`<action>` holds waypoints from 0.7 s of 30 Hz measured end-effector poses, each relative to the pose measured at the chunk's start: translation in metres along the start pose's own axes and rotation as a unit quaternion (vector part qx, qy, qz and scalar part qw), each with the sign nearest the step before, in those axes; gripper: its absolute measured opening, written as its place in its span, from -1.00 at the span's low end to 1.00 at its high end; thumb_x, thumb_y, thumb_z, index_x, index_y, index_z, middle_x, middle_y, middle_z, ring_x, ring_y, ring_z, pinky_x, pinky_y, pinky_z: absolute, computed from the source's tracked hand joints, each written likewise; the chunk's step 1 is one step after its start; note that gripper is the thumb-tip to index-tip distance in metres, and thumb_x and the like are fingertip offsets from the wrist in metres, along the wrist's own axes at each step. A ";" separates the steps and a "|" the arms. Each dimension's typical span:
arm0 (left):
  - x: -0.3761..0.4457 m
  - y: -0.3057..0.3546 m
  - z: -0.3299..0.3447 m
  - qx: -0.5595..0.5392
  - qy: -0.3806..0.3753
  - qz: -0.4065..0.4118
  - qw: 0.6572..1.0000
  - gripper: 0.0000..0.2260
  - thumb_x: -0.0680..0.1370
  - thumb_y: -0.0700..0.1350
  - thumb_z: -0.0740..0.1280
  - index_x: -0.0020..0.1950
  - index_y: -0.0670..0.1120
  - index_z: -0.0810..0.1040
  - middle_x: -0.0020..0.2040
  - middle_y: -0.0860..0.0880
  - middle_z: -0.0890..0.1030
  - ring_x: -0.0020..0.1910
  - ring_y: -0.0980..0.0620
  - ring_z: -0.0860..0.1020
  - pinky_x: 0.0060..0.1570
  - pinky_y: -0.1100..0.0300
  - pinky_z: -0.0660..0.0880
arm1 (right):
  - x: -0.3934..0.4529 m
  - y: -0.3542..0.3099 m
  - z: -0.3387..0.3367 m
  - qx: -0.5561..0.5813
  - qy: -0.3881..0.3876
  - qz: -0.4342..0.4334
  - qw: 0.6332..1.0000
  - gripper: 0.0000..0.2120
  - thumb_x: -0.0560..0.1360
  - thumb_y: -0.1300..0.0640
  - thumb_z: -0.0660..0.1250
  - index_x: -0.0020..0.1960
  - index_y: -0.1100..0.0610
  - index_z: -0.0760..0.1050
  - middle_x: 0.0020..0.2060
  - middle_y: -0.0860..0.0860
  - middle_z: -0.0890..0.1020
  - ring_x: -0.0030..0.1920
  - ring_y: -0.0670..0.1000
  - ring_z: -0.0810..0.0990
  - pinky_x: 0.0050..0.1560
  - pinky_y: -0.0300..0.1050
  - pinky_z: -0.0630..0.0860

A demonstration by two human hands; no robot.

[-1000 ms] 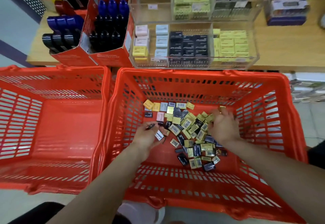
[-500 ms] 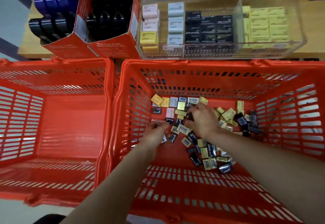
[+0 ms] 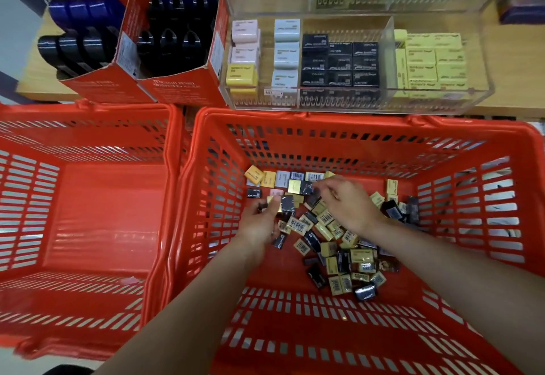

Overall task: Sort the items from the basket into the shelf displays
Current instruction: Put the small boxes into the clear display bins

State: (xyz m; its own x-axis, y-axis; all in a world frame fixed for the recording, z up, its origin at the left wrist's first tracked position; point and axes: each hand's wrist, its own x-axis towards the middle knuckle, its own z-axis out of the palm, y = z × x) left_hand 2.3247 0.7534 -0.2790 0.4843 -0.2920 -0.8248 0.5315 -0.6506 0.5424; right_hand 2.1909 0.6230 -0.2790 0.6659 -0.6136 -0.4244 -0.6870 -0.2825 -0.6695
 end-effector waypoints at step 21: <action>-0.015 0.012 -0.016 0.012 -0.029 -0.007 0.999 -0.70 0.61 0.01 0.34 0.28 -0.11 0.51 -0.23 0.03 0.50 -0.43 0.12 0.39 -0.48 0.28 0.40 | -0.017 -0.006 -0.010 -0.111 0.016 -0.064 0.992 -0.81 0.58 0.01 0.33 0.01 0.00 0.31 -0.30 -0.13 0.49 -0.42 -0.18 0.45 -0.49 -0.36 0.30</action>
State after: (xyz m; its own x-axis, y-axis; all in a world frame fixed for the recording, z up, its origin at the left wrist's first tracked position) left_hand 2.3349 0.7613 -0.2580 0.4355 -0.3223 -0.8405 0.5210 -0.6711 0.5273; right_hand 2.1807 0.6279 -0.2611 0.7440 -0.5850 -0.3230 -0.6476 -0.5121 -0.5642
